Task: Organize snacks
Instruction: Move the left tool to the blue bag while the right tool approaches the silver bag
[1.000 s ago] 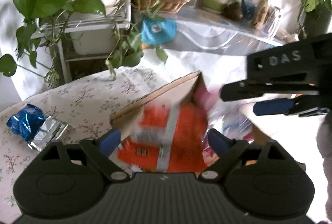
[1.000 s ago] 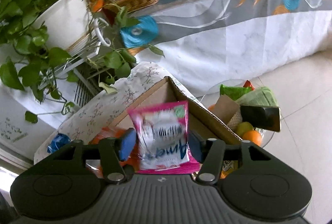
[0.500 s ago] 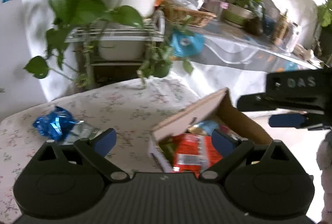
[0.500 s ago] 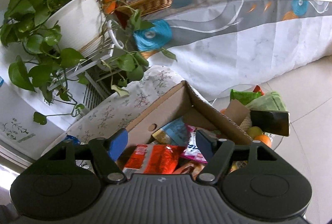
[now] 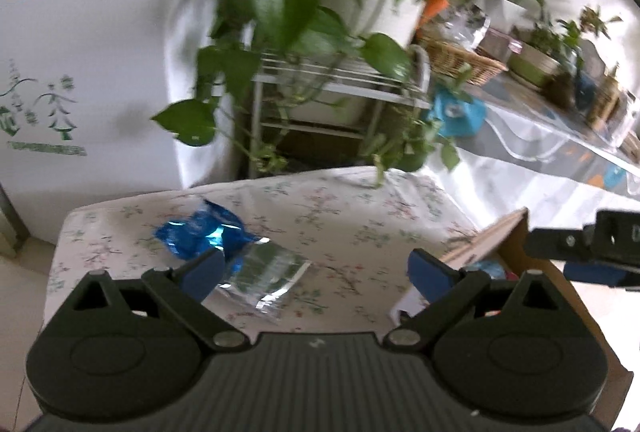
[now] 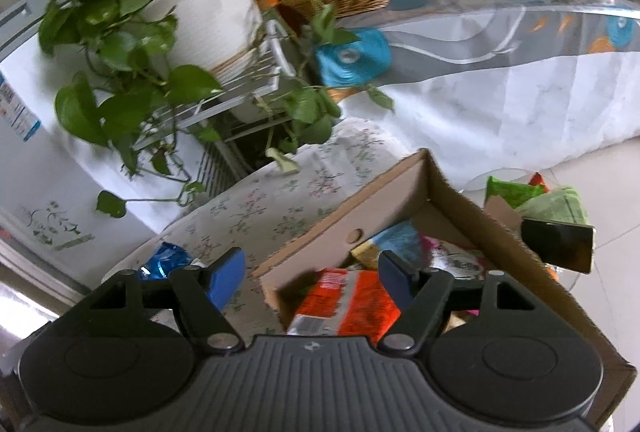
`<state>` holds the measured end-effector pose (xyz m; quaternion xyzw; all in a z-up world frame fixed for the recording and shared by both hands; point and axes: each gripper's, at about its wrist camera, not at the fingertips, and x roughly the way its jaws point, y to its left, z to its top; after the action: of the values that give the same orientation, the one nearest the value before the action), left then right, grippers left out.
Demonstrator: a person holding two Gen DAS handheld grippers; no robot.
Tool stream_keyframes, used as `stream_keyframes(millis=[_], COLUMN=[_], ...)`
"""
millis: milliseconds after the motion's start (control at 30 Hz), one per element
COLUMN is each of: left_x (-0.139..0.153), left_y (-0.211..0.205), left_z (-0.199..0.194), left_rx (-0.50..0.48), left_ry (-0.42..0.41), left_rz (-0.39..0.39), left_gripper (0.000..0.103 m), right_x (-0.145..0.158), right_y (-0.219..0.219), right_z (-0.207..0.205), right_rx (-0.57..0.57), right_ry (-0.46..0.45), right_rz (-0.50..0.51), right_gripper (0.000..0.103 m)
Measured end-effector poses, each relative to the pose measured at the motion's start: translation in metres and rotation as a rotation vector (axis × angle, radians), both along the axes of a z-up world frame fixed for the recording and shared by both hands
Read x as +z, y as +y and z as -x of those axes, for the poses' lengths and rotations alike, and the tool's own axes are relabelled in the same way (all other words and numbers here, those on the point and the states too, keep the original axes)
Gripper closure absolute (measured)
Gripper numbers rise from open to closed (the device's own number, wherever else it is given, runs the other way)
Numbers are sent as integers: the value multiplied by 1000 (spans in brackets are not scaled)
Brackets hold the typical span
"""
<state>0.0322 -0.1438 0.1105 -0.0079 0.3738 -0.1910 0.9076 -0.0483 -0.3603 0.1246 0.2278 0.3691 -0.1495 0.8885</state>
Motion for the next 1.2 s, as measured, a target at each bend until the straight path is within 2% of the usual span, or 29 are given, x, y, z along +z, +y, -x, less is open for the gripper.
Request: stream_keyframes(millis=[367,600,900,1200], left_x=[5,-12,-43,-60], left_y=[56,83,89,76], left_z=[-29,-52,-78,-114], left_rx=[154,262,324,328], left_ry=[1,49,112,143], left_rz=[29,68,89,139], left_gripper=[5,4,4,4], right_x=[-5,-14,-30,-54], right_y=[33,63,90,104], right_z=[-19,-39,-67,-87], right_rx=[76,157,269,364], right_ry=[6,20,37,46], right_rz=[-5,-16,4,79], right_gripper=[23,23,23,23])
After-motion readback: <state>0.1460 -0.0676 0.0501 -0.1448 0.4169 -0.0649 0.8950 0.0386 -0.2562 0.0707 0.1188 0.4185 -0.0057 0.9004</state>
